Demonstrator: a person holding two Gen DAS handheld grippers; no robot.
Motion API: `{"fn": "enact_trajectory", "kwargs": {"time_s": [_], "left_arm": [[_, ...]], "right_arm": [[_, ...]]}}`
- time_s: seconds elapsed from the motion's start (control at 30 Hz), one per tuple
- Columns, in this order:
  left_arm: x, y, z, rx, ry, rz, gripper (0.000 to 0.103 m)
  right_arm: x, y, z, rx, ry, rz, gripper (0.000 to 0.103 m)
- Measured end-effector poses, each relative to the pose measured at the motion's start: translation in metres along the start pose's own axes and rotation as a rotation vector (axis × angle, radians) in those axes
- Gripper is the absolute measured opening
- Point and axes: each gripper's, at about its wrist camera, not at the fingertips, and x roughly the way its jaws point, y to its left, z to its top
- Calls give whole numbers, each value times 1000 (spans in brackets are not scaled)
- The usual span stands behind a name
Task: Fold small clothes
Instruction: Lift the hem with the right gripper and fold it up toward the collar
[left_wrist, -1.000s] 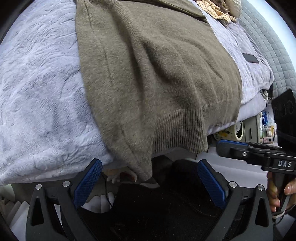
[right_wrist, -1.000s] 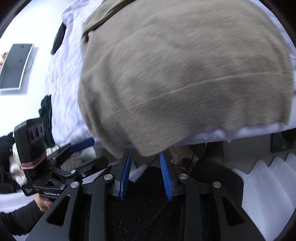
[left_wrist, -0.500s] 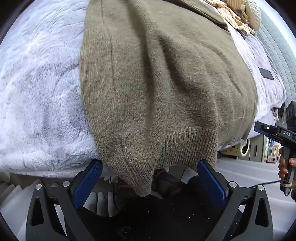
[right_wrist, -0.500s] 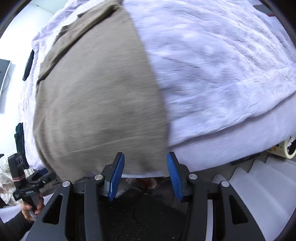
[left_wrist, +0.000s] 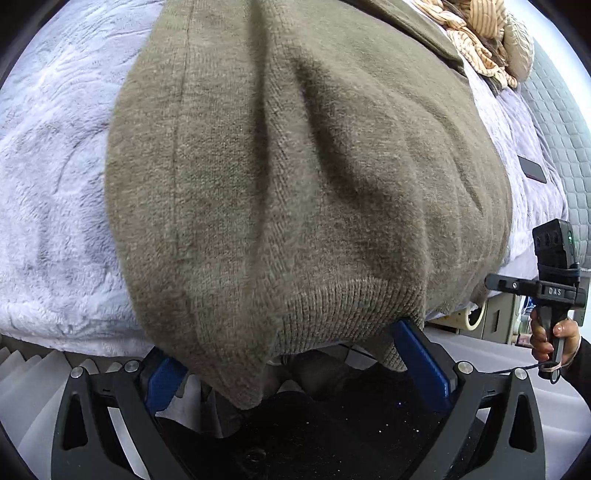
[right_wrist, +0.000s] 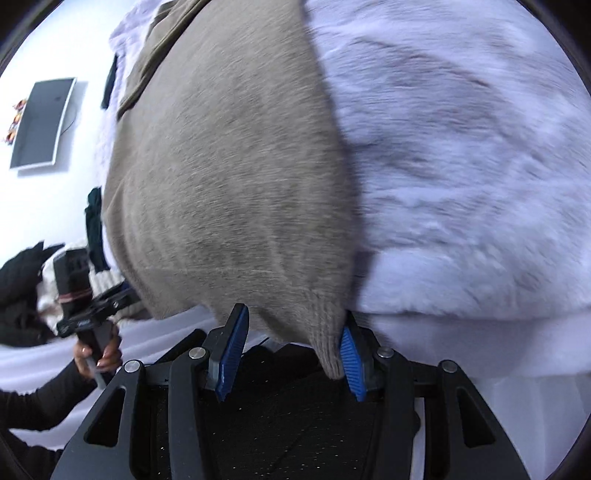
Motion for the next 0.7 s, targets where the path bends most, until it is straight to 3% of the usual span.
{"fn": "enact_trajectory", "kwargs": {"time_s": [0.2,0.23,0.27,0.3,0.37,0.43,0.5,0.53,0.7], "left_arm": [[6,-5,4,-26,-12,23,102],[6,-6,4,-26,-19,36,94],[7,-10,3,-24,-25,61,83],[6,-12,2,-23,-25,70,76],[3,-11,0,-25,-21,51,35],[-1,-13,-2,-32,-17,19,20],[-9,-18,-1,-34,-30,12,19],[-15,-21,-1,-37,-41,6,12],[-39,-34,4,-54,-92,-3,12]], "right_arm": [[8,-4,6,5,31,49,50],[8,-5,6,16,34,52,45],[5,-9,5,28,39,66,18],[3,-11,4,39,48,73,9],[-6,-10,-2,31,39,99,9],[-12,-2,-6,12,29,120,9],[-19,4,-8,4,16,144,9],[-24,6,-9,3,7,159,9],[-39,19,-6,0,-27,221,9]]}}
